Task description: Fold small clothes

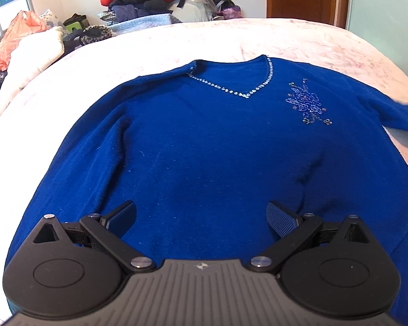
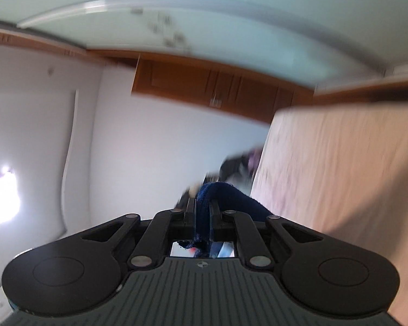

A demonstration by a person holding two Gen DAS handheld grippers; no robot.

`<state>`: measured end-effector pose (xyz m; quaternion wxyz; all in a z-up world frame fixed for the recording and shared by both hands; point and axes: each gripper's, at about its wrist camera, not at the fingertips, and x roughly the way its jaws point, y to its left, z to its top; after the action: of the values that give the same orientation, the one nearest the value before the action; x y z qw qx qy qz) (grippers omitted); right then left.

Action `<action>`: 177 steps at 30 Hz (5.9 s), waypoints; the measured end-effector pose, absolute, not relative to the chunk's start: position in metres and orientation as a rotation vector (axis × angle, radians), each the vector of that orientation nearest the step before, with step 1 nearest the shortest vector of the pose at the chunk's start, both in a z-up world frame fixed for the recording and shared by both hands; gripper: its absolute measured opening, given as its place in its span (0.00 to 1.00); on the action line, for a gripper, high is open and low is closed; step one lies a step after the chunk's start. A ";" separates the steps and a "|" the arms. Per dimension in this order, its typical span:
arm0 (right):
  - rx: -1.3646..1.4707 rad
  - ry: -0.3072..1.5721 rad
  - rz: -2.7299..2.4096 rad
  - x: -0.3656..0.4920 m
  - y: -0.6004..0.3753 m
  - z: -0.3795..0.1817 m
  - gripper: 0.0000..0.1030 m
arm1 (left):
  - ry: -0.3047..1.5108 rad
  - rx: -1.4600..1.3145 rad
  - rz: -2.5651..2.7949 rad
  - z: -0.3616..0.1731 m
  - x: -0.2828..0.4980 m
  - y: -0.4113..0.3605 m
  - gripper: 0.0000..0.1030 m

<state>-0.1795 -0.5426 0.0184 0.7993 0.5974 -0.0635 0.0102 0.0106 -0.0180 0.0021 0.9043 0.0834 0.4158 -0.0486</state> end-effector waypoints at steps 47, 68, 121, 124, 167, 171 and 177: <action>1.123 0.369 0.557 0.122 -0.307 0.064 0.13 | 0.772 0.281 0.045 -0.026 0.245 0.031 0.99; 1.009 0.613 0.715 0.201 -0.183 0.037 0.15 | 0.638 0.196 0.279 0.043 0.188 0.122 0.99; -1.049 0.251 1.321 -0.129 0.063 0.021 0.66 | 0.886 -0.080 0.490 0.024 -0.028 0.271 0.99; -1.055 0.242 1.317 -0.128 0.070 0.024 0.66 | 0.895 -0.154 0.451 0.027 -0.029 0.274 0.99; -0.917 0.248 1.400 -0.127 0.087 -0.012 0.24 | 0.830 -0.295 0.493 0.045 -0.037 0.291 0.99; -0.796 0.294 1.382 -0.118 0.097 -0.005 0.03 | 0.806 -0.316 0.509 0.050 -0.037 0.296 0.99; -0.398 0.418 1.195 -0.047 0.051 0.036 0.02 | 0.812 -0.356 0.460 0.046 -0.027 0.290 0.99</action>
<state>-0.0466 0.0507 0.0365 0.7879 -0.1848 0.1941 0.5545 -0.0269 0.2896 0.0465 0.8779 -0.1708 0.3892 0.2207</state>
